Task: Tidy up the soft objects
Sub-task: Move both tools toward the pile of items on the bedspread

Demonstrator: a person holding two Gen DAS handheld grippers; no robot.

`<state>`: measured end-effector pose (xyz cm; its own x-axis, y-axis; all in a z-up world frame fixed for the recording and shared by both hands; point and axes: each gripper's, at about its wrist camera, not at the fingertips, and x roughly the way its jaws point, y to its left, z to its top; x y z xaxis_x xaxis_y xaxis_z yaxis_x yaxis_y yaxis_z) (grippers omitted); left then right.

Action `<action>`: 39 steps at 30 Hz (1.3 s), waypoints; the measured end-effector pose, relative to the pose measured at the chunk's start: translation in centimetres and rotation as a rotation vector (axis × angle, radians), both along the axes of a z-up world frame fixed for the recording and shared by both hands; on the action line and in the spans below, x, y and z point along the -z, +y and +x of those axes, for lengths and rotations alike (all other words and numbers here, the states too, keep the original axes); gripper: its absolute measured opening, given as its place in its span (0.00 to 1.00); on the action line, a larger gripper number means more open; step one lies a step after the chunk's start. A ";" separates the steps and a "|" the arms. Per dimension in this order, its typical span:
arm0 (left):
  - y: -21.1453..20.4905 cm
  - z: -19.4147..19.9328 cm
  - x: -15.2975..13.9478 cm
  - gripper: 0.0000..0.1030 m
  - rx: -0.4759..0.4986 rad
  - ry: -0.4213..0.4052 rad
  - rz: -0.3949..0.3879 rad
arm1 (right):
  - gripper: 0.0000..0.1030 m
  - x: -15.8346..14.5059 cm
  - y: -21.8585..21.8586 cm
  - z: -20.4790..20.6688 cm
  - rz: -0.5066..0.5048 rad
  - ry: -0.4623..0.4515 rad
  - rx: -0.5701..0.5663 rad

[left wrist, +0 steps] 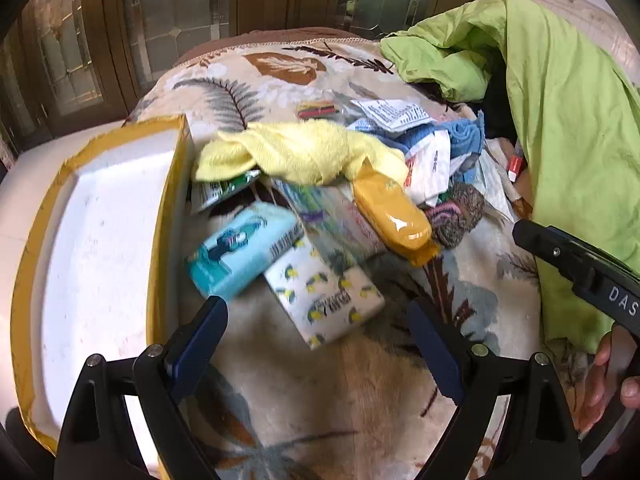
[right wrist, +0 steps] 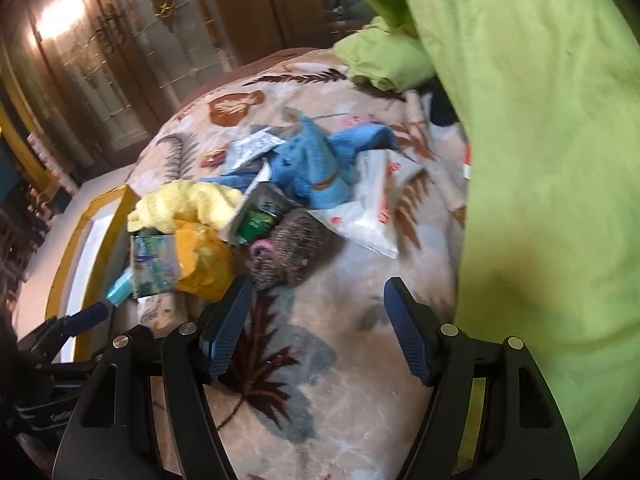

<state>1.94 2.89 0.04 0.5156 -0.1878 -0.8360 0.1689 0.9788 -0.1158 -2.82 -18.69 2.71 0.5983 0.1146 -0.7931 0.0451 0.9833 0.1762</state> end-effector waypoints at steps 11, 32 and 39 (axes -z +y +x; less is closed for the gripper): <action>-1.7 4.1 -1.0 0.90 -0.014 0.006 -0.023 | 0.68 1.8 -0.4 3.0 0.095 0.098 0.007; -3.5 5.0 -1.5 0.90 -0.013 0.005 0.035 | 0.67 1.3 -1.7 2.8 0.104 0.105 0.054; -3.9 4.7 -1.8 0.90 -0.009 -0.051 0.095 | 0.67 1.4 -1.9 2.7 0.102 0.104 0.060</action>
